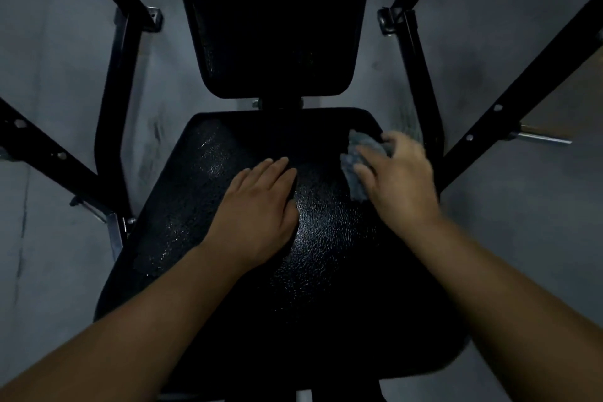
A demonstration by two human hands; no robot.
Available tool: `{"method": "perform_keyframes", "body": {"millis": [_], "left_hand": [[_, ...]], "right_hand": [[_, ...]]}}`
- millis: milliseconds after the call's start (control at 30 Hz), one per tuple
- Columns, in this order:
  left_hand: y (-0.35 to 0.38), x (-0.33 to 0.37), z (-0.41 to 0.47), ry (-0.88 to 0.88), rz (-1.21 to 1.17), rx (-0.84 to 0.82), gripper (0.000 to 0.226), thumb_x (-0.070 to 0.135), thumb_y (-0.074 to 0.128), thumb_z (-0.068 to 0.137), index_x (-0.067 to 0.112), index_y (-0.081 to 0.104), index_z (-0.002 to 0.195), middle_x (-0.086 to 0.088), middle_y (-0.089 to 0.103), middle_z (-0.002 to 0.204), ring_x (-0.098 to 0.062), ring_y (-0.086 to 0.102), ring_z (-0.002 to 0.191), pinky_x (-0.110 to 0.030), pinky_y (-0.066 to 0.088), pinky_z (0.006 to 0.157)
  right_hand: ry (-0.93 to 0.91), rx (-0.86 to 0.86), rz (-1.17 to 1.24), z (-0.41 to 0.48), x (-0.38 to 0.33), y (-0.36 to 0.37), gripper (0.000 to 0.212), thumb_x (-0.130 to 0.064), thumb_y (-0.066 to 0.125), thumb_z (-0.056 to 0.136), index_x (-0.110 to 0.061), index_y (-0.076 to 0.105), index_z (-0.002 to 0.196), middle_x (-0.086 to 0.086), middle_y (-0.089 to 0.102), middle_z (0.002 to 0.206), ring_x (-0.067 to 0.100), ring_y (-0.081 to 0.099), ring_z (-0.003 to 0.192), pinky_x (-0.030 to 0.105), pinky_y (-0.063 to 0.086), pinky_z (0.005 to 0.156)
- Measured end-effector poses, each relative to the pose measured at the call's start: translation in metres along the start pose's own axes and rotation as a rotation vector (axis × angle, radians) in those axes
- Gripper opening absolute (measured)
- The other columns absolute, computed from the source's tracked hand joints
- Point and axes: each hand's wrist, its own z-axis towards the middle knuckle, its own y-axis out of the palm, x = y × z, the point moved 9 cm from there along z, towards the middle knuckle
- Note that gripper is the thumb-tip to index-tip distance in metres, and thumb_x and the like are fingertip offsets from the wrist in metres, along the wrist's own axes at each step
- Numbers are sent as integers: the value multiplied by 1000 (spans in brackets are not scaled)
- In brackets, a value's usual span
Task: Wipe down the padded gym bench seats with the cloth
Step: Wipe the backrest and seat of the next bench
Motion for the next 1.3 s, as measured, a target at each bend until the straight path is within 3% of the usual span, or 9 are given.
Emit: {"method": "perform_keyframes", "body": {"millis": [67,200,367,567,700,767,967,1133,1300], "left_hand": [[1,0,6,-10,-9,-5,68,46,19,92,16,44,148,-4,36,159,-23,30,147,-43,21,121],[1,-7,15,-11,-6,-10,67,46,19,94,15,42,149,-4,35,159,-23,31,147,-41,20,120],[-2,-12,21,-5,22,-12,65,45,23,94,14,45,147,-5,38,157,-24,34,145,-43,24,119],[-5,-31,25,-48,-17,2,64,43,24,95,11,49,145,-8,42,155,-26,38,143,-44,29,117],[-8,-47,25,-73,9,-11,66,45,21,94,14,44,148,-5,37,158,-23,32,146,-41,21,120],[-10,-58,25,-106,11,-5,68,46,19,95,14,43,149,-5,35,159,-23,29,148,-41,21,121],[-13,-80,20,-133,-4,17,62,42,25,96,11,48,145,-7,42,155,-24,37,144,-43,28,118],[-19,-106,19,-197,27,11,68,46,20,94,12,43,149,-6,37,158,-25,32,146,-43,25,120],[-21,-115,11,-212,-22,47,63,38,26,94,5,51,142,-13,45,152,-31,42,140,-47,33,116]], "right_hand": [[-60,-85,83,-8,-40,15,31,-22,52,100,-20,63,129,12,52,134,31,50,121,25,36,89],[-316,-210,166,-50,-71,16,31,-26,43,102,-16,59,127,8,50,147,23,44,136,27,31,112],[99,-70,147,42,-21,11,14,-30,47,94,-17,52,92,2,56,96,27,57,90,32,39,69],[-249,-309,268,-8,-92,33,25,-38,49,102,-15,58,98,6,55,144,24,45,137,32,33,112],[39,-204,65,61,-36,42,59,-40,41,102,-13,27,152,15,33,156,32,28,145,46,26,119],[117,-167,-54,84,-53,52,63,-44,28,102,-7,30,153,19,33,156,33,27,144,46,19,120],[-337,-296,-9,34,-131,65,64,-47,26,100,-14,33,154,9,28,162,25,21,151,39,11,125],[-2,-198,-176,111,-82,68,67,-50,15,91,-14,54,133,11,59,130,34,50,122,43,33,105],[-404,-334,-8,33,-181,79,62,-47,23,99,-20,38,152,5,32,161,27,24,149,41,14,123]]}}
